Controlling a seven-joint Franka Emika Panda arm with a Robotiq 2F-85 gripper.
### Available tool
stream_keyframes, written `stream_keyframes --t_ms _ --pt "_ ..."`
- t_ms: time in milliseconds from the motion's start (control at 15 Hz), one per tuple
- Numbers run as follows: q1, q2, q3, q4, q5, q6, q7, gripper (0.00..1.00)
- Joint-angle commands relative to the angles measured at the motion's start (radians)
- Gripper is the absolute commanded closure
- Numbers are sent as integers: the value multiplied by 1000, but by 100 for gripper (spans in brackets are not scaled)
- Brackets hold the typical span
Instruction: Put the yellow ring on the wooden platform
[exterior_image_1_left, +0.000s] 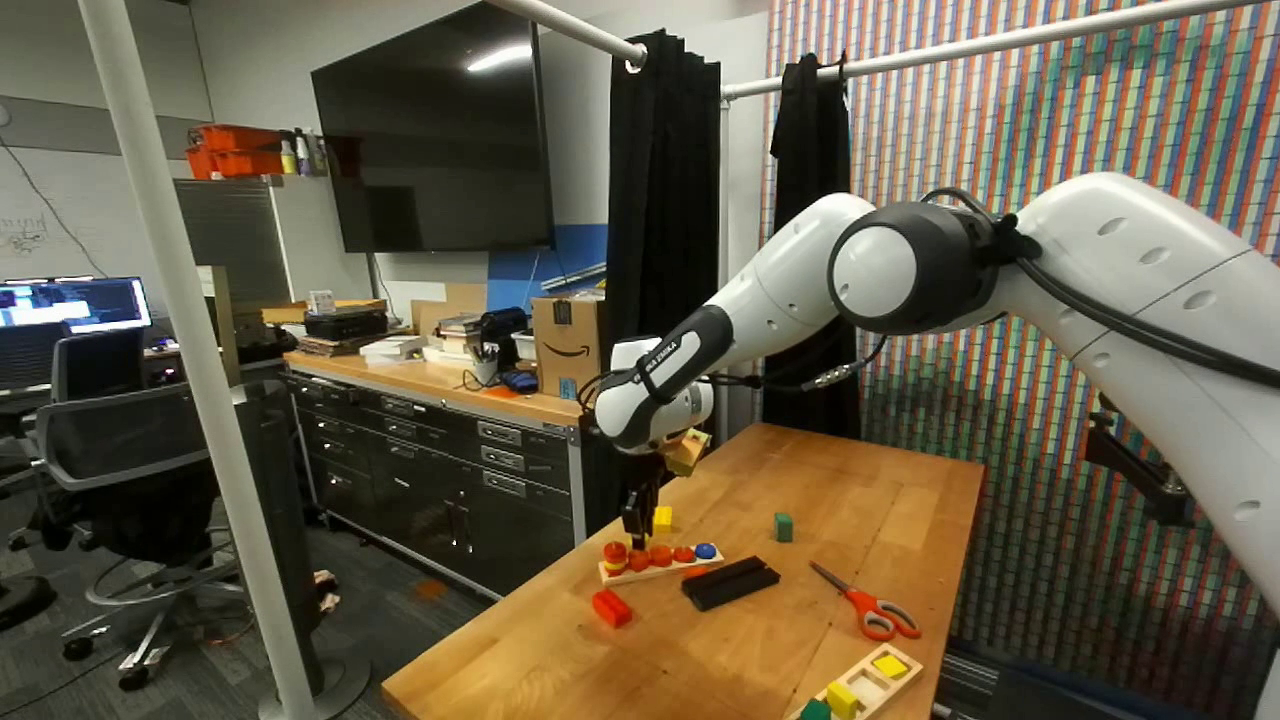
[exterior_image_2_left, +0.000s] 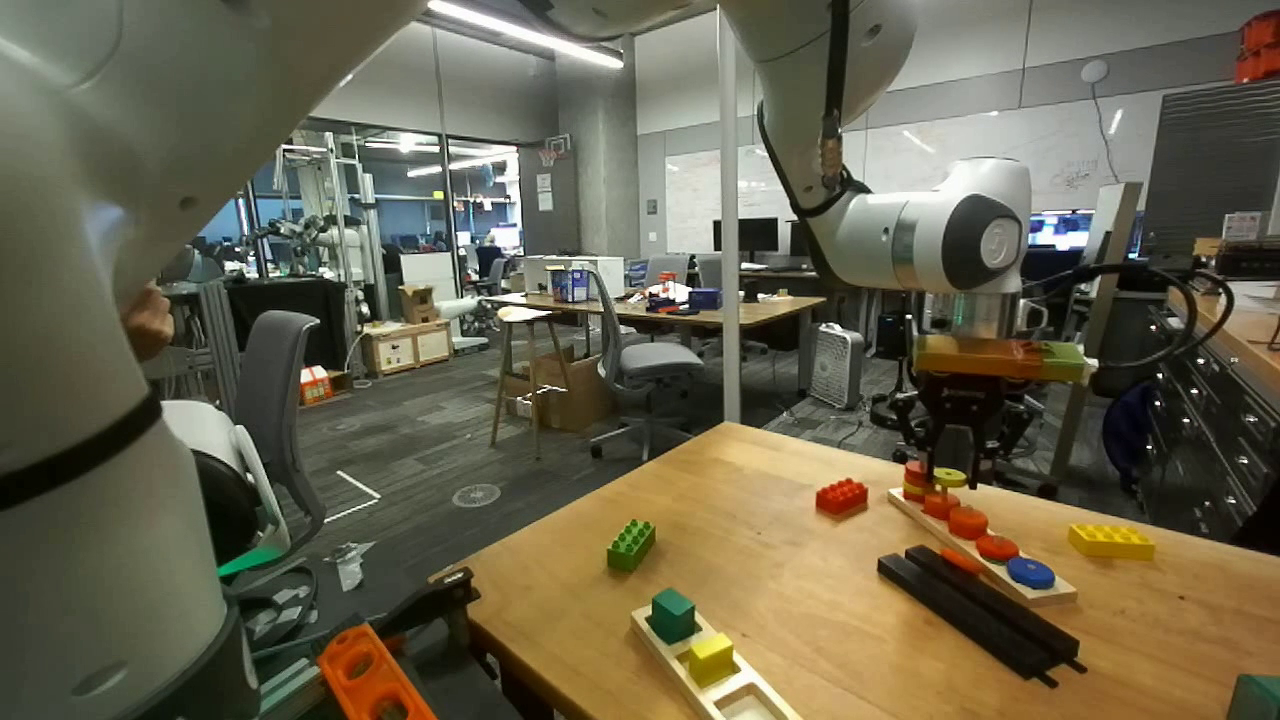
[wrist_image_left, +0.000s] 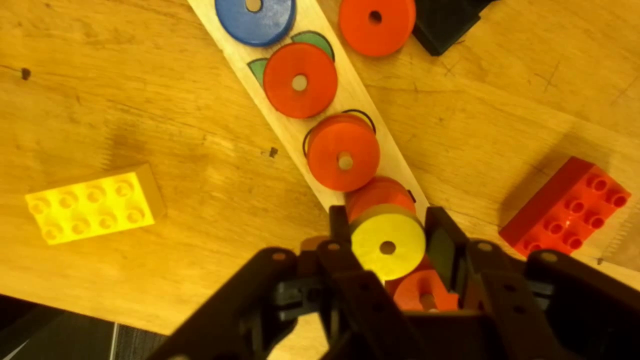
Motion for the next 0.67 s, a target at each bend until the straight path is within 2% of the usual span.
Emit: stream_keyframes --t_ms 0,600 --pt "-10 30 6 41 26 -12 -14 77" --pt "-13 44 10 50 31 -6 -18 77"
